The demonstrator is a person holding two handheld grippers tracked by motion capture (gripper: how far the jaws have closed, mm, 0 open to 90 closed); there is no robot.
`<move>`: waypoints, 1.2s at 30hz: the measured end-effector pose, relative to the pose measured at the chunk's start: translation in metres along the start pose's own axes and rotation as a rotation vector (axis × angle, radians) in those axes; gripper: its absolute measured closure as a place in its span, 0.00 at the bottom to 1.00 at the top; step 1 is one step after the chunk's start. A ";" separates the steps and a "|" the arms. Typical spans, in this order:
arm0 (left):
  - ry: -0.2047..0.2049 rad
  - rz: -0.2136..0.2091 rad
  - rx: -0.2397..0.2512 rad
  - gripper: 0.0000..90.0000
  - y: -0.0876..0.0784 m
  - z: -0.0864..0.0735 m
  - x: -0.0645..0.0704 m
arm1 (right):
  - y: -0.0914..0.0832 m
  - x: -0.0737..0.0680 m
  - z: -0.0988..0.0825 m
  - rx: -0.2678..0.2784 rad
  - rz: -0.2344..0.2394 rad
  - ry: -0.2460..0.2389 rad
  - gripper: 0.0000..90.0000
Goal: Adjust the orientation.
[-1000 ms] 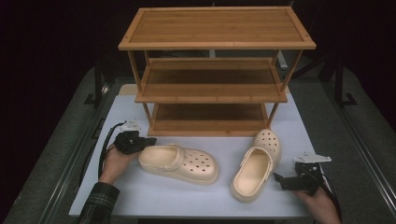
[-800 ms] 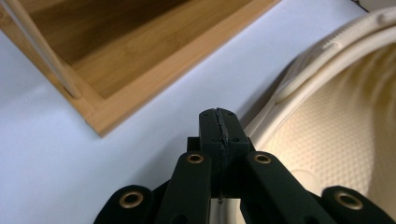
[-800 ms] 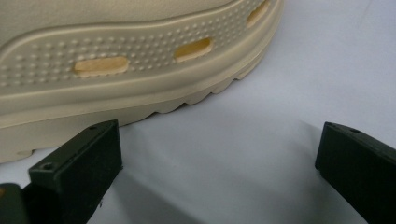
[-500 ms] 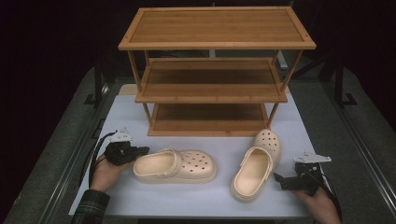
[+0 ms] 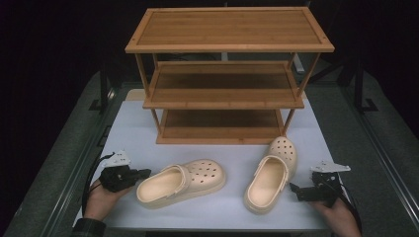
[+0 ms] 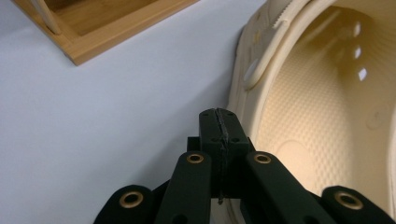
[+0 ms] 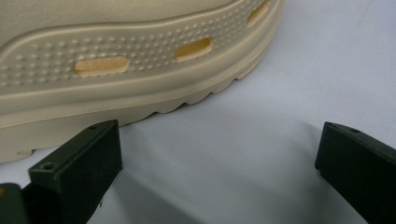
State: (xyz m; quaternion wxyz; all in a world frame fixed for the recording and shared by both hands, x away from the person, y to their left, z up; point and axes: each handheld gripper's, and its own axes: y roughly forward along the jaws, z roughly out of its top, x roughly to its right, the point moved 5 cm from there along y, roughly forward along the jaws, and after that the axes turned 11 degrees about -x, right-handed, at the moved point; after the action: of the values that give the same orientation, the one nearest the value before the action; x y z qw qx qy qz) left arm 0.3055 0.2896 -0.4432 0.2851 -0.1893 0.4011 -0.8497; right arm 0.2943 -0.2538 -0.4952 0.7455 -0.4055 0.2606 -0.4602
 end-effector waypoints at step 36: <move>0.174 -0.073 0.070 0.61 0.018 0.048 0.030 | 0.000 0.000 0.000 0.003 -0.001 0.000 0.00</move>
State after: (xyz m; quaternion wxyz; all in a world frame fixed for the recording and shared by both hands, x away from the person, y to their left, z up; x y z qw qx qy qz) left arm 0.3150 0.2335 -0.4258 0.2243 -0.1192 0.3870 -0.8864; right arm 0.2941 -0.2535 -0.4953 0.7460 -0.4043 0.2598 -0.4611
